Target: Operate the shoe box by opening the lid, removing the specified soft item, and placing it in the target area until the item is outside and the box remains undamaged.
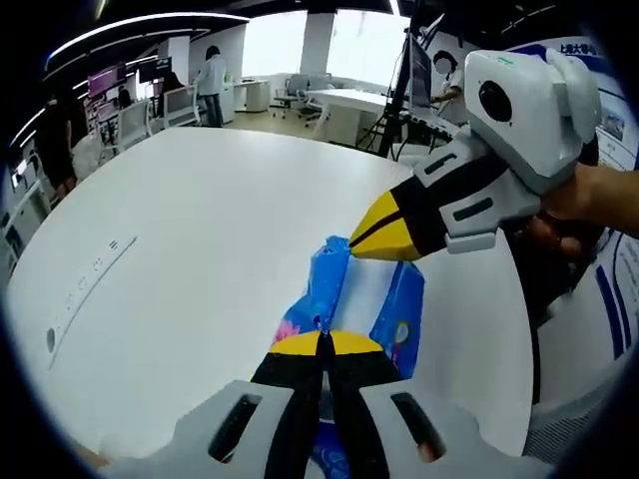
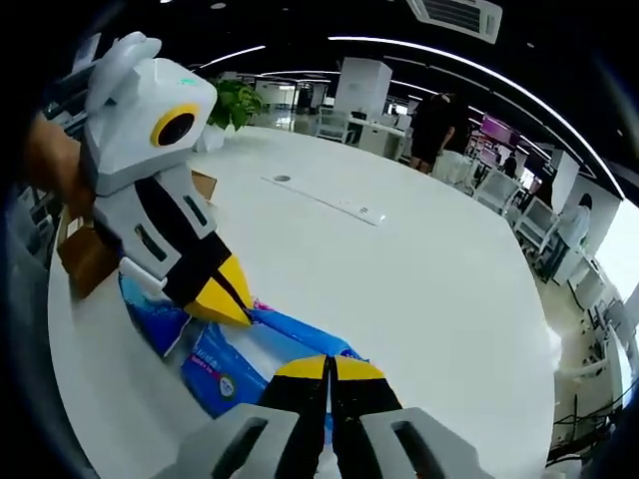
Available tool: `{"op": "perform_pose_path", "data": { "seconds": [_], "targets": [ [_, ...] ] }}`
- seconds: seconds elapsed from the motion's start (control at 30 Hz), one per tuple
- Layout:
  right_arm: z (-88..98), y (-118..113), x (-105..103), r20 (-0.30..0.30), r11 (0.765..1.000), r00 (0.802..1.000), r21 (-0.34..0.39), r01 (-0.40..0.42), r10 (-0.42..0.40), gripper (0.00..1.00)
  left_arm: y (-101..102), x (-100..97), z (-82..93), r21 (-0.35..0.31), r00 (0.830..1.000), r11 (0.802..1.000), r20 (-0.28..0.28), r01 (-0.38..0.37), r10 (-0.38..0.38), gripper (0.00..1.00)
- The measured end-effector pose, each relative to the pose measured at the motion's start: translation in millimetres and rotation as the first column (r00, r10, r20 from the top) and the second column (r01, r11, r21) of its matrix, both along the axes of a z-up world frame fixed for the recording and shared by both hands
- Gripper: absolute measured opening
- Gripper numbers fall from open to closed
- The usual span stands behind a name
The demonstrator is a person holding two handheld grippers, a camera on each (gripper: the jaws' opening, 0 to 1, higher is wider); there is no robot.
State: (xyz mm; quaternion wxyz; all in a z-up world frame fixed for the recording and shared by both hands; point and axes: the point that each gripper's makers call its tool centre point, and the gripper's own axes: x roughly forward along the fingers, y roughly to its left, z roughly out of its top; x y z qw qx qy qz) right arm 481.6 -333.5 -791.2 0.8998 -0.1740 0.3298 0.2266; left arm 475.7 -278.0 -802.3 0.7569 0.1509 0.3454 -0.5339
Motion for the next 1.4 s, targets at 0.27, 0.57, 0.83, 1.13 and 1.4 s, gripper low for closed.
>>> {"op": "perform_pose_path", "data": {
  "seconds": [0.27,0.57,0.83,1.13,1.4],
  "targets": [
    [-0.4,2,0,0.003,1.0,1.0,-0.018,-0.014,0.014,0.0,2,-1.4,-0.1,0.012,1.0,1.0,0.023,0.016,-0.016,0.0],
    [1.0,-1,-1,0.007,0.999,1.0,-0.037,-0.019,0.019,0.0,4,-1.9,2.9,0.024,0.999,1.0,0.031,0.019,-0.02,0.01],
    [2.9,0,-2,0.004,0.999,1.0,-0.031,-0.014,0.014,0.0,9,-5.1,5.9,0.031,0.999,0.999,0.029,0.025,-0.026,0.0],
    [9.4,-2,-7,0.003,0.999,1.0,-0.04,-0.011,0.011,0.0,17,-5.7,14.1,0.043,0.999,0.999,0.041,0.016,-0.018,0.01],
    [20.8,-1,-13,0.003,0.999,1.0,-0.038,-0.011,0.011,0.0,24,-12.0,26.7,0.037,0.998,0.999,0.054,0.015,-0.017,0.01]
  ]
}}
